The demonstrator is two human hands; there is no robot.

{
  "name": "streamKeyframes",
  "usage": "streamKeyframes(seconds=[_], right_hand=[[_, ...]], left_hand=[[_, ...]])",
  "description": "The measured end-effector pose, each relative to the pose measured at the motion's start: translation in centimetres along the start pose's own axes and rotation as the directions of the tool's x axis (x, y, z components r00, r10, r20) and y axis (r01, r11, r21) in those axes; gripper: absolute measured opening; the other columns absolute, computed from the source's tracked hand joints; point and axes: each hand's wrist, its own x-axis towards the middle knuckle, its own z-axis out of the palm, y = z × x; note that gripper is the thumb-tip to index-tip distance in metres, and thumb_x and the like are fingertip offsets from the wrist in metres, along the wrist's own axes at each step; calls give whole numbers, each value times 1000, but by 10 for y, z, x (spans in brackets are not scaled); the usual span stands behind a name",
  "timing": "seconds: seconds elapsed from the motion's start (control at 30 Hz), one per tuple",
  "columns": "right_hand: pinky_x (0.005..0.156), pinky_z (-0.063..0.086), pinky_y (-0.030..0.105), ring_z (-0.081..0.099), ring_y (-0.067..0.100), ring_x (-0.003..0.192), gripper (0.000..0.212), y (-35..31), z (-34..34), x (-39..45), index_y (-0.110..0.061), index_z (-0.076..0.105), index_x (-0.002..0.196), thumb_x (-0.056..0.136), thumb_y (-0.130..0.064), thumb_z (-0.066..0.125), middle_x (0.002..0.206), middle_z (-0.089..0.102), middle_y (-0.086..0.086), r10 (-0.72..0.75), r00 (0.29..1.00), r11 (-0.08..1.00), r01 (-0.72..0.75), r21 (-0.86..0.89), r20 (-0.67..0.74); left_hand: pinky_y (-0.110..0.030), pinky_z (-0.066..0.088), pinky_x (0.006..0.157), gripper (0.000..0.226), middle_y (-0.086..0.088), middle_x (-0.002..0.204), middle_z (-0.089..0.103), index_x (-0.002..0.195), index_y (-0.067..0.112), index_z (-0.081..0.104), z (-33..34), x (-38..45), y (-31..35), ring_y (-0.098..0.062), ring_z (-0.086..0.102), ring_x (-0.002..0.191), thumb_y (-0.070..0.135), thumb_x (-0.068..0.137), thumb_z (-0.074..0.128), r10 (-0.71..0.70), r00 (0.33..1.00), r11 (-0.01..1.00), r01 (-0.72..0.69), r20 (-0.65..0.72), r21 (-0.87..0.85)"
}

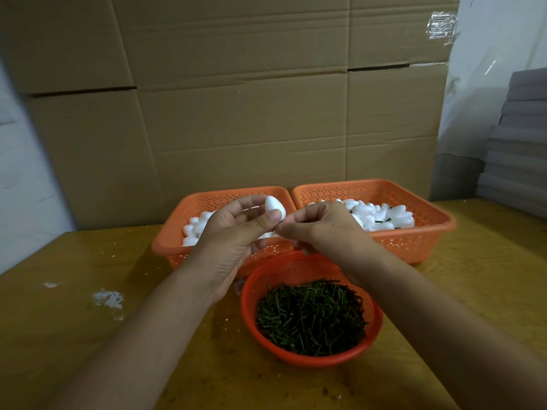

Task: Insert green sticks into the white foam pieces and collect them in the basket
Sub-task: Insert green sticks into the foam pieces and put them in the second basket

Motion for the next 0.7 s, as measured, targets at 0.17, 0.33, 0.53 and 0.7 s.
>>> streamKeyframes(seconds=[0.17,0.33,0.53,0.7], right_hand=[[50,46,18,55,5,52,13,-1,0,-2,-14,76,76,89,-15,73,59,61,3,-12,999,1000,12,5,31],[54,48,19,59,9,63,14,-3,1,-3,-12,74,80,93,-15,68,69,64,6,13,997,1000,-11,-18,76],[54,48,18,60,2,61,14,-4,1,-3,-12,73,84,95,-15,65,67,68,-7,40,994,999,-42,15,104],[53,47,17,59,0,60,17,-5,0,-3,-12,74,81,94,-19,66,64,68,-8,38,996,999,-39,14,79]], left_hand=[[-23,52,74,46,-6,113,76,119,18,67,-3,1,0,-13,72,97,29,76,77,-26,1000,999,26,17,21],[-19,53,67,49,-3,103,77,120,16,67,-5,2,-1,-6,68,82,28,74,75,-43,998,999,43,43,4],[-19,53,64,50,1,89,73,124,13,66,-7,4,0,-4,65,75,26,76,73,-47,997,999,48,55,-19],[-20,54,63,46,3,85,73,119,15,68,-7,4,-1,-4,66,75,26,75,75,-37,998,999,39,50,-23]])
